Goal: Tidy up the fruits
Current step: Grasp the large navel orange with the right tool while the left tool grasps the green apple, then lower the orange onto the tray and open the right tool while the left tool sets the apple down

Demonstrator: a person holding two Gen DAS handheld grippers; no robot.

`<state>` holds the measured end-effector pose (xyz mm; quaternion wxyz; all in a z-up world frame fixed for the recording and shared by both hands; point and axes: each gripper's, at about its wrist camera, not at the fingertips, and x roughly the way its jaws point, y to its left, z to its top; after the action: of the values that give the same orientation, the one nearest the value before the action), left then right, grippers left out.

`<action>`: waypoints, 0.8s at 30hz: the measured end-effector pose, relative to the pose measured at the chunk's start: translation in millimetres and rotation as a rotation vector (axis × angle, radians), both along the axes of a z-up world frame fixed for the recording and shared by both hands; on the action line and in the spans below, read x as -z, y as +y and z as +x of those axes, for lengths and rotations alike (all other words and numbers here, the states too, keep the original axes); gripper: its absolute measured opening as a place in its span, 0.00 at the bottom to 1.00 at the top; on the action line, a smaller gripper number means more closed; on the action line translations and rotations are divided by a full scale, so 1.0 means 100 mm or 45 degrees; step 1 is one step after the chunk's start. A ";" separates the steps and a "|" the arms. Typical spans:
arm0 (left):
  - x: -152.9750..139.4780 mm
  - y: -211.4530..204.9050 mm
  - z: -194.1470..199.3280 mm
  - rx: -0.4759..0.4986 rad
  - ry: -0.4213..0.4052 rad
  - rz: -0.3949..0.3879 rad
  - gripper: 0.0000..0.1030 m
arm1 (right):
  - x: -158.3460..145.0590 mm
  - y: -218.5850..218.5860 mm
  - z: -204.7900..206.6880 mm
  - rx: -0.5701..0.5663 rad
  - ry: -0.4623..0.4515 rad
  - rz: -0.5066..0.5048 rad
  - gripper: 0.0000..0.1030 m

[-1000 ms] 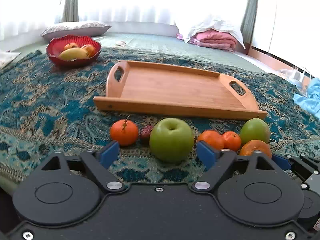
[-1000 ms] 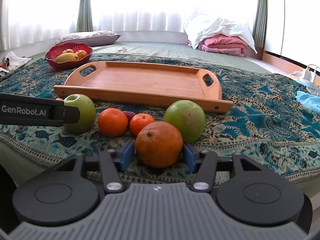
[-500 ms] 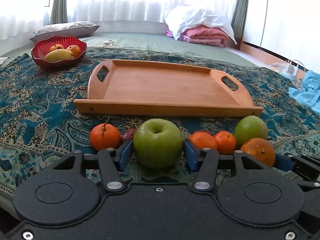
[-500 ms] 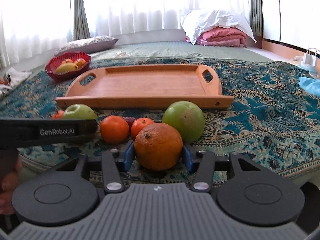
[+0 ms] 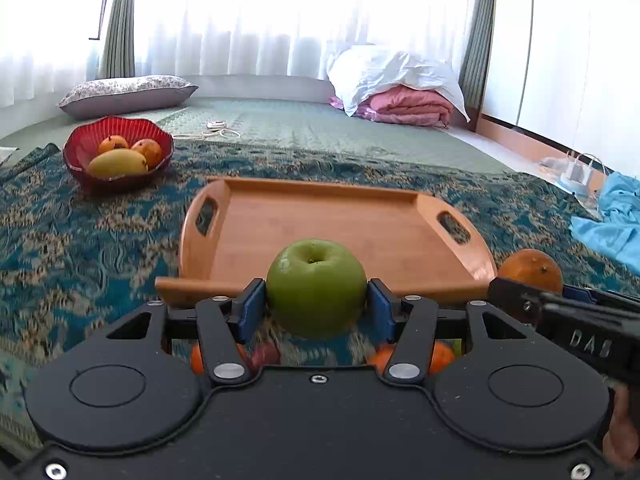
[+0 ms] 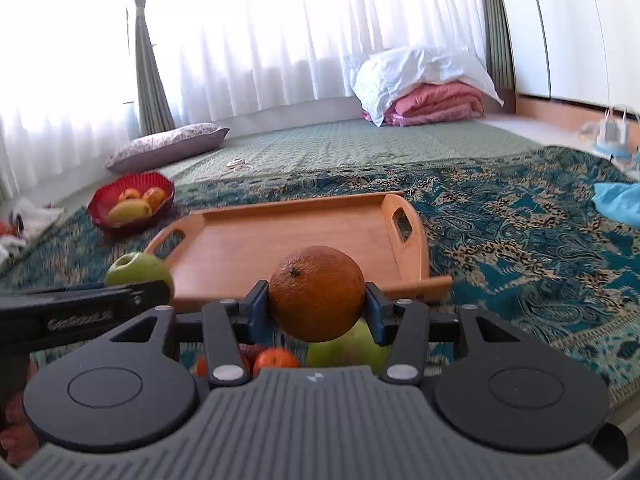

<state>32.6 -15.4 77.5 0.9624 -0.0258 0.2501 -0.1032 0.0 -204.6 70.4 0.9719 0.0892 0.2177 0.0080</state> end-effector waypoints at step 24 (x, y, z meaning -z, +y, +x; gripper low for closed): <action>0.24 0.16 1.44 -0.089 0.297 0.022 0.51 | 0.23 -0.39 1.52 -0.027 0.412 0.142 0.52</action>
<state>176.7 0.8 53.2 0.9299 -0.0382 0.3601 -0.0637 152.5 -243.3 47.6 0.9176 0.1410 0.3714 0.0159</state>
